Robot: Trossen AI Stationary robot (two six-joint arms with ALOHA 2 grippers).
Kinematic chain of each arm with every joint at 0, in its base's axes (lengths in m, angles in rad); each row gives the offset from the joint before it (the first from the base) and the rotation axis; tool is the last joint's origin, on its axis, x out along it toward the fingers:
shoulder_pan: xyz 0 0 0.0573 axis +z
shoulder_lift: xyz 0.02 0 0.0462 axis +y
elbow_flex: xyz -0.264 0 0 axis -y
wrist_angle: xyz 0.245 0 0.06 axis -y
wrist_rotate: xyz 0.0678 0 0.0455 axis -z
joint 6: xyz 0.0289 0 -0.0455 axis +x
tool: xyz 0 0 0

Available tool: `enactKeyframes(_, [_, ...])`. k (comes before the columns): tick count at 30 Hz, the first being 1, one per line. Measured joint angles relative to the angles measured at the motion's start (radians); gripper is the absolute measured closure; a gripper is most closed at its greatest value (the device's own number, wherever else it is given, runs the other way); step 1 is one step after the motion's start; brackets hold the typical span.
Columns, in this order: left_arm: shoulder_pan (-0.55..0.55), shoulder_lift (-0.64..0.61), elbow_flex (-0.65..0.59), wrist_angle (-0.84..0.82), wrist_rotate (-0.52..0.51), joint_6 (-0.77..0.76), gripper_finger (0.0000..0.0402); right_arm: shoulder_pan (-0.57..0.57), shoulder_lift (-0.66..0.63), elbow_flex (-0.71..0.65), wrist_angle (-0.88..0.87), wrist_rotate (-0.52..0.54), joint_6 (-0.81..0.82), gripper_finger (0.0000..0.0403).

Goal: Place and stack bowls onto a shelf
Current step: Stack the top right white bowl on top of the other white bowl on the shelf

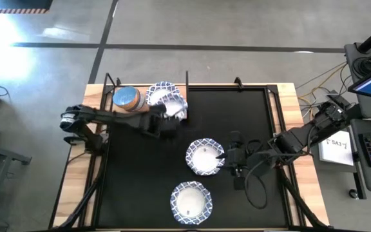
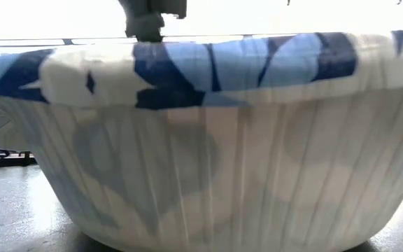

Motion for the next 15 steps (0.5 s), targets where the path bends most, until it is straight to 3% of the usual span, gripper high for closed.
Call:
enactKeyframes(8, [0.221,0.0,-0.076,0.026,-0.001,0.002,0.04,0.0,0.0,0.0,-0.015,-0.002,0.077,0.0273])
enactKeyframes(15, [0.321,0.0,-0.18,0.202,0.002,0.022,0.0396,0.0,0.002,0.0,-0.073,-0.002,0.077,0.0274])
